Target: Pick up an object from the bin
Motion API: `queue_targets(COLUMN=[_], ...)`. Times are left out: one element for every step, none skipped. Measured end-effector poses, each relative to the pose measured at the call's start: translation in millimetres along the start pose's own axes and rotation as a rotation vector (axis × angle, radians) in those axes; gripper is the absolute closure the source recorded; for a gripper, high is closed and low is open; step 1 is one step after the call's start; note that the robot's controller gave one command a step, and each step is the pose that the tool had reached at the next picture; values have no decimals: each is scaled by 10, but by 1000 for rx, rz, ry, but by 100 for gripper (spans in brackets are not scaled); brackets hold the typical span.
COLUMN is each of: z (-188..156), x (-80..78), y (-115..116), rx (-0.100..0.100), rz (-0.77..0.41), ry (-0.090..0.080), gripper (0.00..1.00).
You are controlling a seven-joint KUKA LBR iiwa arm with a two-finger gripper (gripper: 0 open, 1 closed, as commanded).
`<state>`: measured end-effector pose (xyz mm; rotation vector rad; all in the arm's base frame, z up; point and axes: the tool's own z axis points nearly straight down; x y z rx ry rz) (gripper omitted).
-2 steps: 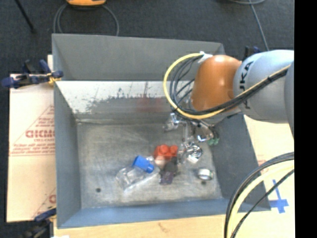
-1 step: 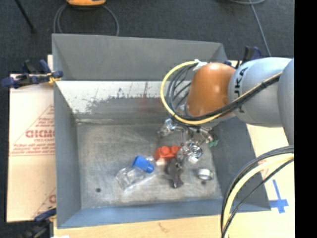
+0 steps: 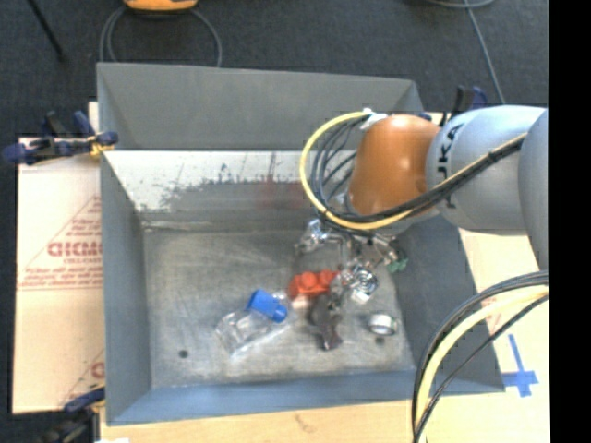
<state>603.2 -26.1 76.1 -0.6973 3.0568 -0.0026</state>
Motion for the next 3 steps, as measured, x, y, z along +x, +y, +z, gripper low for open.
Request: queue_targets(z=[-25,-930,-1163], x=[-16,-47,-61], y=[-8,-36,-54], rx=[2,4,2], rz=[1,6,13], ry=[-5,-6,-1], gripper=[100,100,100])
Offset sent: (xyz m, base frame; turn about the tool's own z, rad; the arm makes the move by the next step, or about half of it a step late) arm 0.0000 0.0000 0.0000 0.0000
